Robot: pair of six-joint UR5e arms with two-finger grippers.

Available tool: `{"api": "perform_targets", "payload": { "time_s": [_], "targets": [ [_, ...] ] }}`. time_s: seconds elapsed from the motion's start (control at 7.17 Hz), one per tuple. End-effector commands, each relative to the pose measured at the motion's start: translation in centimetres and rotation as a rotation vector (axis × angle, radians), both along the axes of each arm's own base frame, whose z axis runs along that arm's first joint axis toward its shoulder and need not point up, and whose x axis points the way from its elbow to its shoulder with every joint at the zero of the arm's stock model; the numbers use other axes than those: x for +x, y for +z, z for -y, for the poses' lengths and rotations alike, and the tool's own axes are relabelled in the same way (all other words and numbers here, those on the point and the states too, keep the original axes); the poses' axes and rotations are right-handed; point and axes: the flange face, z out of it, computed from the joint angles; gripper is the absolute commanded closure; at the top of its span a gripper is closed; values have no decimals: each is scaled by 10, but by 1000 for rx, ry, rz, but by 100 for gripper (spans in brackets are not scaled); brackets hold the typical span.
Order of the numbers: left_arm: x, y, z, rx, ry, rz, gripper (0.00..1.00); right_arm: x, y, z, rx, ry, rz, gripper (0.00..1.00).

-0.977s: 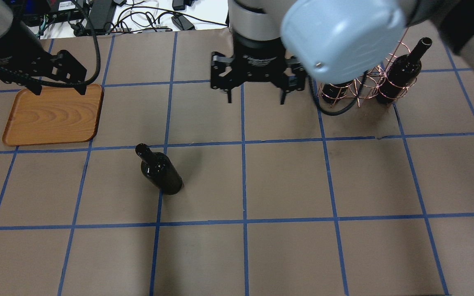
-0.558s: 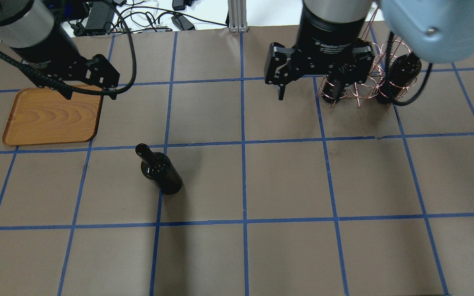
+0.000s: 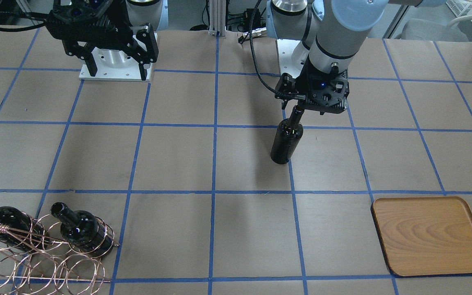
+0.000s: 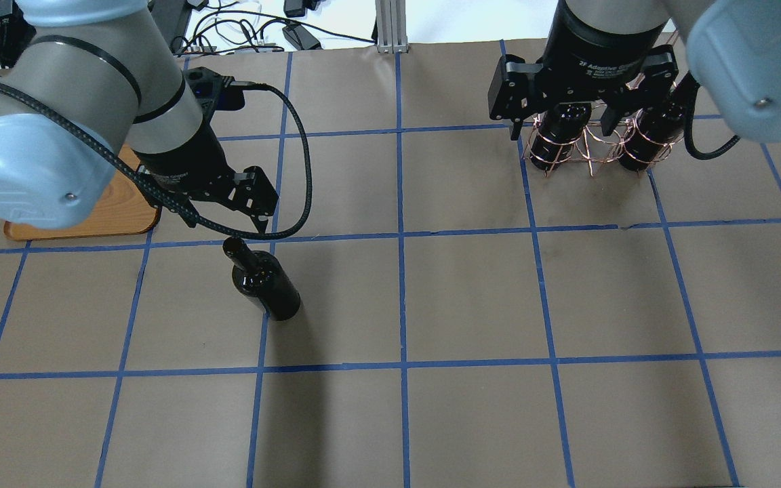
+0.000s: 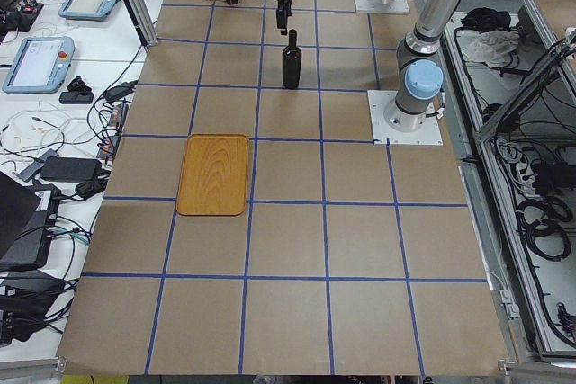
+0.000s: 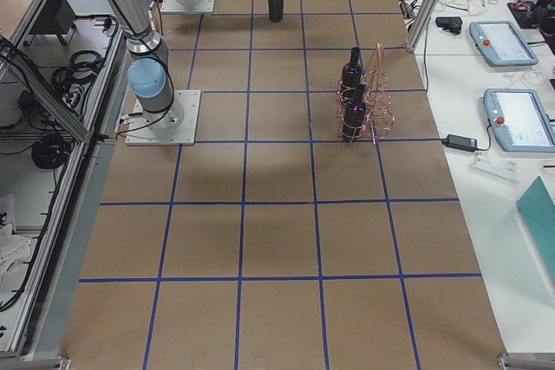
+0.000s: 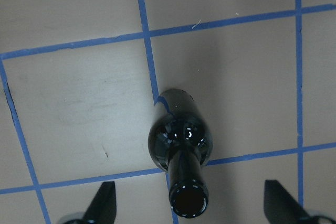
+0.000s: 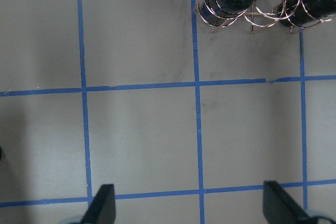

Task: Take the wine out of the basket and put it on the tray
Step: 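Lower the left gripper onto the standing bottle and grasp its neck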

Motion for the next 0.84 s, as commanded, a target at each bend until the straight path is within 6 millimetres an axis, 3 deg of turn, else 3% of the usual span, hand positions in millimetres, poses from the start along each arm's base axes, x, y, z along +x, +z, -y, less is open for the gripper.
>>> {"api": "perform_targets", "payload": {
  "time_s": [0.0,0.14,0.42,0.56,0.7],
  "targets": [
    [0,-26,-9,54,-2,4,3,0,4,3,-36,2,-1,0],
    [1,-33,-7,69,1,3,6,-1,4,4,-38,-1,-2,0],
    [1,-40,-5,91,13,7,27,-1,4,4,-38,-1,-2,0],
    [0,-42,-4,96,13,5,27,-1,4,4,-38,-1,-2,0],
    [0,-42,-4,97,15,6,60,-1,4,4,-38,-1,-2,0]
  ]
}}
